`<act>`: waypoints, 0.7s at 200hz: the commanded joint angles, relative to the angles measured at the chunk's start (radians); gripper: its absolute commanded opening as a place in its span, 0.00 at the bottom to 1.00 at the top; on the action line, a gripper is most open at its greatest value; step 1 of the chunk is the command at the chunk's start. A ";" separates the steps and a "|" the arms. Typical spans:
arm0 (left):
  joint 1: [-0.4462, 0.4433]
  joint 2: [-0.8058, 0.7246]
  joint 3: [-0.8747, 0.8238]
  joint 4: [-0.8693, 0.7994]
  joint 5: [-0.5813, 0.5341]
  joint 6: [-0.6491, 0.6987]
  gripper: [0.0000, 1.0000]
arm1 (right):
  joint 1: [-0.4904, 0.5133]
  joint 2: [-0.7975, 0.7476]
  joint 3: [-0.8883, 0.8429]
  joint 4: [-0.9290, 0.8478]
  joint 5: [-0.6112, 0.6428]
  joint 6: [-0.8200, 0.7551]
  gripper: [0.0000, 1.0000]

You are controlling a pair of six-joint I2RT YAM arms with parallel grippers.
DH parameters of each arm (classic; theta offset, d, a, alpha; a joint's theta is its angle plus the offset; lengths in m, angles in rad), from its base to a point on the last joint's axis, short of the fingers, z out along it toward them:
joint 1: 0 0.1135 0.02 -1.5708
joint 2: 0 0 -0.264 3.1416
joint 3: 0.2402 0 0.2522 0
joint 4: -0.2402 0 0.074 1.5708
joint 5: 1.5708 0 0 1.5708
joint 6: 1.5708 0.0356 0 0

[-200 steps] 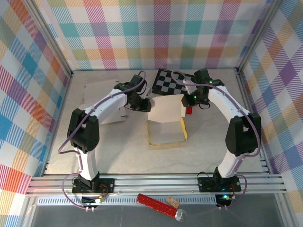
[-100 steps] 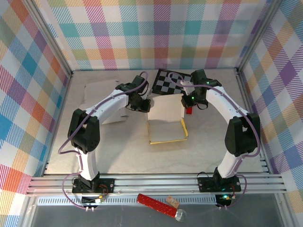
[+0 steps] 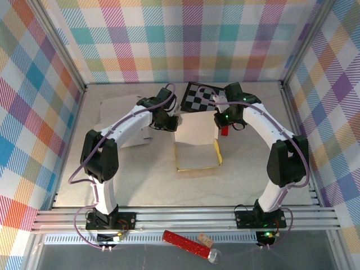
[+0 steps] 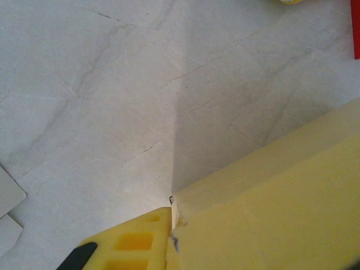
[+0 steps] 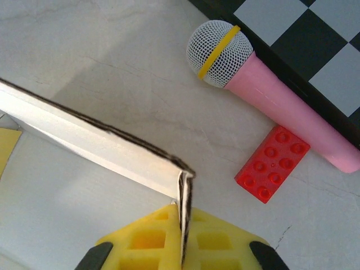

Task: Fold the paper box

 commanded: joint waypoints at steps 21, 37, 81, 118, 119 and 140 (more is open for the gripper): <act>-0.006 -0.029 0.025 -0.023 -0.012 0.001 0.03 | 0.011 -0.024 0.002 0.015 0.024 0.033 0.00; -0.006 -0.026 0.029 -0.022 -0.013 -0.008 0.00 | 0.017 -0.022 0.003 0.019 0.035 0.048 0.00; -0.006 0.001 0.080 -0.041 -0.075 -0.104 0.00 | 0.047 -0.041 -0.004 0.046 0.081 0.214 0.00; -0.006 0.030 0.149 -0.066 -0.175 -0.229 0.00 | 0.113 -0.088 -0.047 0.113 0.189 0.435 0.00; -0.006 0.030 0.151 -0.066 -0.178 -0.233 0.00 | 0.114 -0.089 -0.050 0.116 0.190 0.441 0.00; -0.006 0.047 0.176 -0.059 -0.210 -0.269 0.00 | 0.132 -0.109 -0.088 0.171 0.244 0.537 0.00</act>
